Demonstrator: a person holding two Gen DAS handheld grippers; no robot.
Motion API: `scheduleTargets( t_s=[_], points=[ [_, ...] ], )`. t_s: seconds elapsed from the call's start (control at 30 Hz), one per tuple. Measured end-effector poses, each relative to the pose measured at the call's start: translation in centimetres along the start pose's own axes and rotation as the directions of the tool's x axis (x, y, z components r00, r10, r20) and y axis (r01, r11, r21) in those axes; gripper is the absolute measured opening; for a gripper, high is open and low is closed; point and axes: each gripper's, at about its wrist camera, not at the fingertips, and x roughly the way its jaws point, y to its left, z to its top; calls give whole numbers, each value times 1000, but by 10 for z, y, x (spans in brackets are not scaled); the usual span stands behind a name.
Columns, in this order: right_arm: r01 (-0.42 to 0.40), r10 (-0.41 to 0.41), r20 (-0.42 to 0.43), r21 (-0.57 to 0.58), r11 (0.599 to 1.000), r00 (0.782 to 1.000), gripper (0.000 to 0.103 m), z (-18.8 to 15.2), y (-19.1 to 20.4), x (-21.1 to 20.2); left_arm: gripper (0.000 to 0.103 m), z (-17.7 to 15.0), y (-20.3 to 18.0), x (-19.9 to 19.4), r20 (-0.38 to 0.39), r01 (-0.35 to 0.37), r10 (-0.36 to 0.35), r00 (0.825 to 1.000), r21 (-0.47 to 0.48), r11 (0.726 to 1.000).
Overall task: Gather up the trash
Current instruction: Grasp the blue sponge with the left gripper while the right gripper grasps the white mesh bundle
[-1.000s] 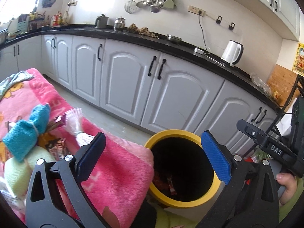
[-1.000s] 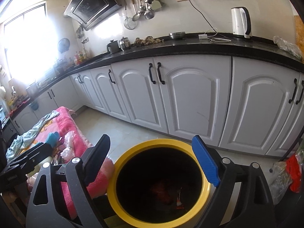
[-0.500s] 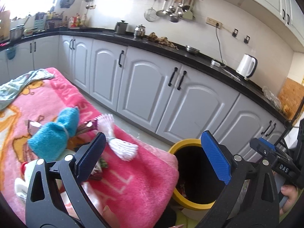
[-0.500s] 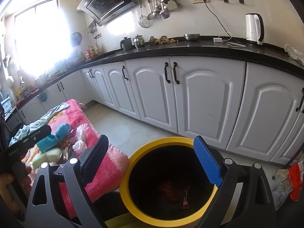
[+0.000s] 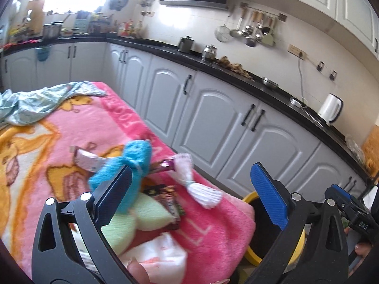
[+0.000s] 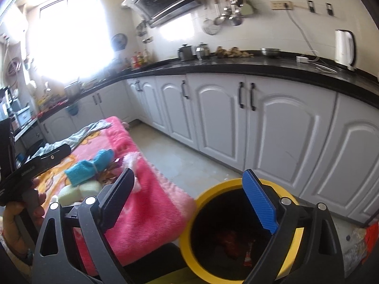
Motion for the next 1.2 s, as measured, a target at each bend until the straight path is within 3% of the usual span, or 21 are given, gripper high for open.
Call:
scheduleTargets(
  t_s=[0.4, 0.87, 1.0, 1.07, 1.2],
  points=[
    [-127, 115, -91, -140, 982, 989, 90, 4, 67, 64, 92, -8, 57, 1, -43, -100, 97, 994, -65, 993],
    [-184, 141, -272, -141, 973, 952, 88, -13, 93, 163, 92, -8, 107, 47, -243, -113, 77, 967, -139, 984],
    [-202, 159, -321, -105, 974, 934, 76, -20, 93, 184, 92, -7, 110, 58, -282, -97, 51, 958, -151, 984],
    [-215, 173, -350, -86, 973, 921, 64, -23, 93, 193, 90, -7, 109, 63, -297, -94, 46, 954, -150, 984],
    [-252, 209, -390, -60, 966, 897, 21, -28, 93, 196, 71, -9, 108, 71, -326, -87, 37, 945, -142, 986]
  ],
)
